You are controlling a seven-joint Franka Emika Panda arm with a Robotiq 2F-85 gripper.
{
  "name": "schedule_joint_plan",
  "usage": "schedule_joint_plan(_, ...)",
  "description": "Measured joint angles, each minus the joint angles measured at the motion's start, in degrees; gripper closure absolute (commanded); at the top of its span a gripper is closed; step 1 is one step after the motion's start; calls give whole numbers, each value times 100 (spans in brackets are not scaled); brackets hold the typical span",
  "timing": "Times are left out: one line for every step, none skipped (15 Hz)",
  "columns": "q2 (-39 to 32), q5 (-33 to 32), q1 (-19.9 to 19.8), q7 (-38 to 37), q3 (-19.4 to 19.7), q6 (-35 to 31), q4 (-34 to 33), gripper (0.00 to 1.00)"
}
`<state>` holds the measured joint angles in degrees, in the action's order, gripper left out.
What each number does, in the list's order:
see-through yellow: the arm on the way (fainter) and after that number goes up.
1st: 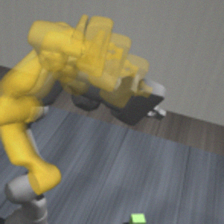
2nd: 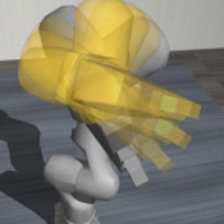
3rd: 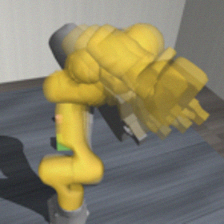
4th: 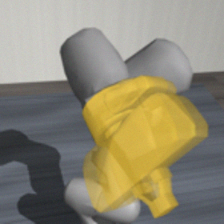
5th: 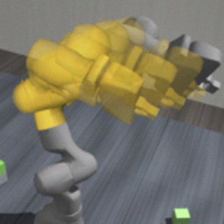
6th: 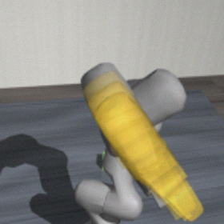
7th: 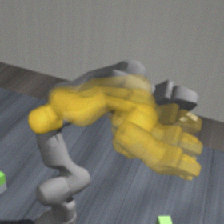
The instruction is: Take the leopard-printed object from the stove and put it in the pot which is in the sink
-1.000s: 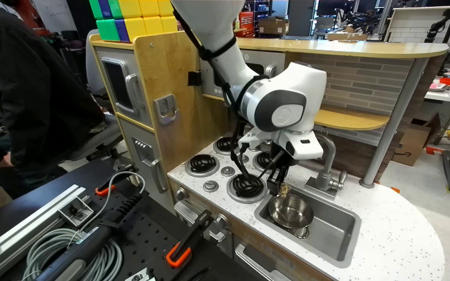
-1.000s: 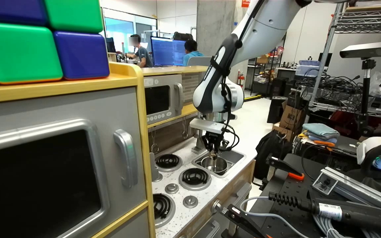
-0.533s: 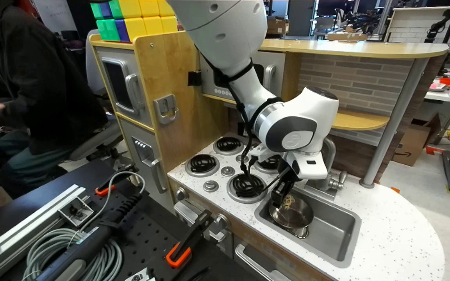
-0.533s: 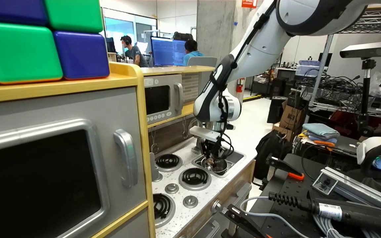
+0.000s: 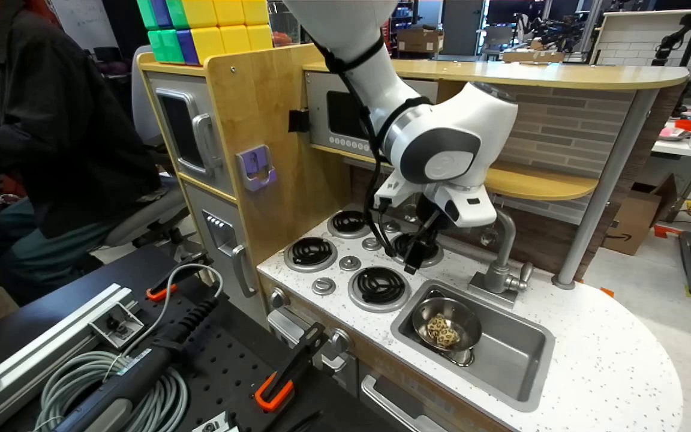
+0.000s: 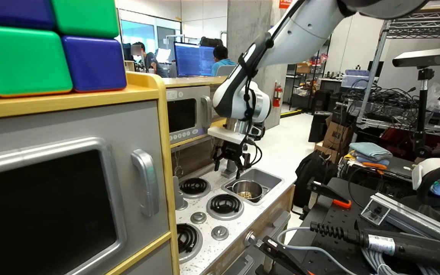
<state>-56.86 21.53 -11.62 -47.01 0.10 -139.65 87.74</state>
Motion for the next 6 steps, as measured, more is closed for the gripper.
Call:
schedule_joint_plan(294, 1, 1, 257, -24, 195, 247, 0)
schedule_joint_plan(588, 1, 1, 501, -33, 420, 492, 0)
schedule_joint_plan(894, 1, -1, 748, -32, 696, 738, 0)
schedule_joint_plan(1187, 1, -2, 980, -26, 994, 951, 0)
schedule_joint_plan(1455, 1, -3, 1131, -20, 1203, 1140, 0)
schedule_joint_plan(1646, 1, -4, 1203, -17, 1282, 1287, 0)
